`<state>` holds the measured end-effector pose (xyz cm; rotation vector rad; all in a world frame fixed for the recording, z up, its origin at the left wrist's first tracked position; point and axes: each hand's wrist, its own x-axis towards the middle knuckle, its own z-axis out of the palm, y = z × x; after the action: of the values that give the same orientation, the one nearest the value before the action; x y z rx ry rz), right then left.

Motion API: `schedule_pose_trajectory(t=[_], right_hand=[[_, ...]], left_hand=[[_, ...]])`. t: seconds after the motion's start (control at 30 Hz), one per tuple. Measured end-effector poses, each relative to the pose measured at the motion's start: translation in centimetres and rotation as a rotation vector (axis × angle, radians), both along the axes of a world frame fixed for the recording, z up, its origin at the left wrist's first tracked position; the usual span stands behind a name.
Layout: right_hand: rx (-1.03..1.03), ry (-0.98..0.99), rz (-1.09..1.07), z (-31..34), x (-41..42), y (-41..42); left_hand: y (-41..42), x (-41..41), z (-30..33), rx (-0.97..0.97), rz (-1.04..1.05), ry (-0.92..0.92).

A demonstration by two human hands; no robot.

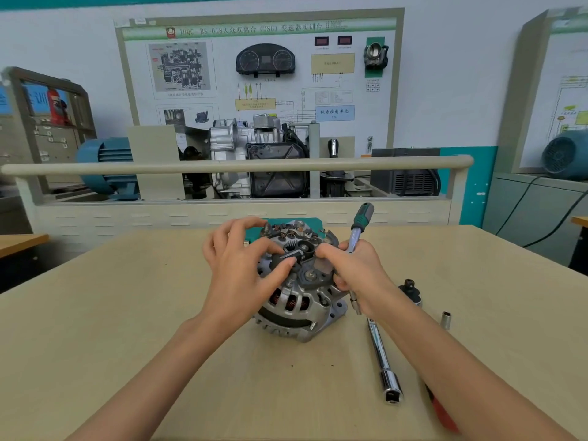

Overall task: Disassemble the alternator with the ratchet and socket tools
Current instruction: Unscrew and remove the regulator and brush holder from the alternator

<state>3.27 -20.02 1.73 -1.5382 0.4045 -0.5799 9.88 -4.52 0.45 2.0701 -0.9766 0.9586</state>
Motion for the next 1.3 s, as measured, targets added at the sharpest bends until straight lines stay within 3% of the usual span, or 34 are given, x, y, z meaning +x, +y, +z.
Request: schedule_pose_trajectory(t=[0.2,0.4,0.6,0.7,0.8,0.93,1.1,1.3], right_hand=[[0.237,-0.1,0.045,0.6,-0.1,-0.9],[0.228,-0.056,0.022,0.8,0.3,-1.3],[0.06,0.02,-0.056,0.1,0.8,-1.1],[-0.044,0.002,-0.131,0.1,0.9,-0.9],[-0.043,-0.075,-0.198,0.4,0.6,-0.7],[0.079,-0.145,-0.201,1.2,0.0,-0.9],[-0.023,-0.034,-0.156,0.9,-0.4,-1.3],[-0.009,-0.014,-0.136,-0.6,-0.2,-1.4]], left_hand=[[-0.6,-0.1,-0.6,-0.096,0.002,-0.015],[-0.4,0.1,-0.7,-0.121,-0.118,0.068],[0.9,1.4,-0.1,-0.288,-0.383,0.345],[1.4,2.3,-0.5,-0.165,-0.579,0.626],[1.8,3.0,-1.0,-0.026,-0.669,0.753],[1.9,3.4,-0.7,0.062,-0.611,0.681],[1.4,3.1,-0.7,-0.02,-0.514,0.587],[0.8,2.8,-1.2,-0.11,-0.473,0.477]])
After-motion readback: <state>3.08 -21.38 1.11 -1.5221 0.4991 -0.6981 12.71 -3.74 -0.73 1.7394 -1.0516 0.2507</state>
